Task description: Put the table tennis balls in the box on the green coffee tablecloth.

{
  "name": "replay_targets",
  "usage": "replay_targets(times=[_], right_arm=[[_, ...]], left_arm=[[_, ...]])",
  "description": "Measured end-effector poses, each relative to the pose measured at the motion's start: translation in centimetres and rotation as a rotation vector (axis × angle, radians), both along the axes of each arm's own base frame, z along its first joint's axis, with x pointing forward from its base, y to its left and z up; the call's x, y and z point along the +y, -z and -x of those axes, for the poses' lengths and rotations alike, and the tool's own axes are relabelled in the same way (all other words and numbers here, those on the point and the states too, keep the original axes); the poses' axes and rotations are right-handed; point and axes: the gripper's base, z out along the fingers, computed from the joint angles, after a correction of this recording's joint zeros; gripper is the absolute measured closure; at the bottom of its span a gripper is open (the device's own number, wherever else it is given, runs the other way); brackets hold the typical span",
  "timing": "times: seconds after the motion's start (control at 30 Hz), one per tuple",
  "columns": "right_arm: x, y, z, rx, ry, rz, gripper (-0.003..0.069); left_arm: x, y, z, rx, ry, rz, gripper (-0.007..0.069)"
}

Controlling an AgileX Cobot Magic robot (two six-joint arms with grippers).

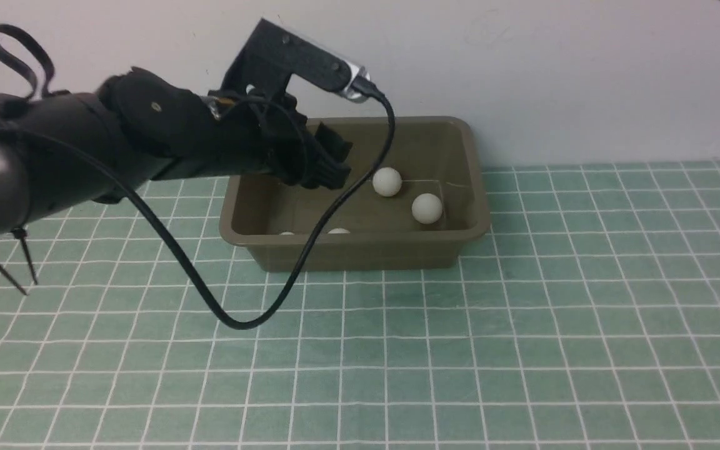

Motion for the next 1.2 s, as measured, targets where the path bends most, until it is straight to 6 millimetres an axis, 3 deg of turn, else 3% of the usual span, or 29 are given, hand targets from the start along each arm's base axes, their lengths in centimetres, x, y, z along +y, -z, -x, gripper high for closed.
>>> replay_targets(times=[0.07,0.17,0.5,0.63,0.8,0.9,1.0,1.2], right_arm=[[-0.8,-0.8,1.1,-0.055,0.022,0.014,0.0227],[-2.1,-2.0,3.0,-0.131,0.059,0.036,0.0227],[-4.9,-3.8,9.1,-0.200,0.088,-0.013,0.0227],[-5.9,-3.8,11.1,-0.174,0.106,-0.028,0.0227],[-6.8,-3.7,13.2,-0.157,0.117,-0.044,0.0227],[-7.4,-2.2,14.8,-0.135,0.126,-0.063,0.0227],[-7.7,1.0,15.4,-0.114,0.131,-0.063,0.0227],[-7.7,9.5,15.9,-0.193,0.121,-0.155,0.0227]], left_arm=[[0.4,-2.1,1.6,-0.014,0.045,0.011,0.0186],[1.5,-3.5,2.9,0.001,0.092,-0.005,0.0186],[5.2,-5.1,6.3,0.136,0.199,-0.082,0.0186],[6.6,-5.7,7.2,0.145,0.157,-0.141,0.0186],[8.7,-6.4,8.3,0.192,-0.019,-0.198,0.0186],[9.7,-6.5,8.6,0.232,-0.129,-0.224,0.0186],[10.2,-6.4,8.6,0.243,-0.181,-0.239,0.0186],[10.4,-6.4,8.6,0.246,-0.202,-0.241,0.0186]])
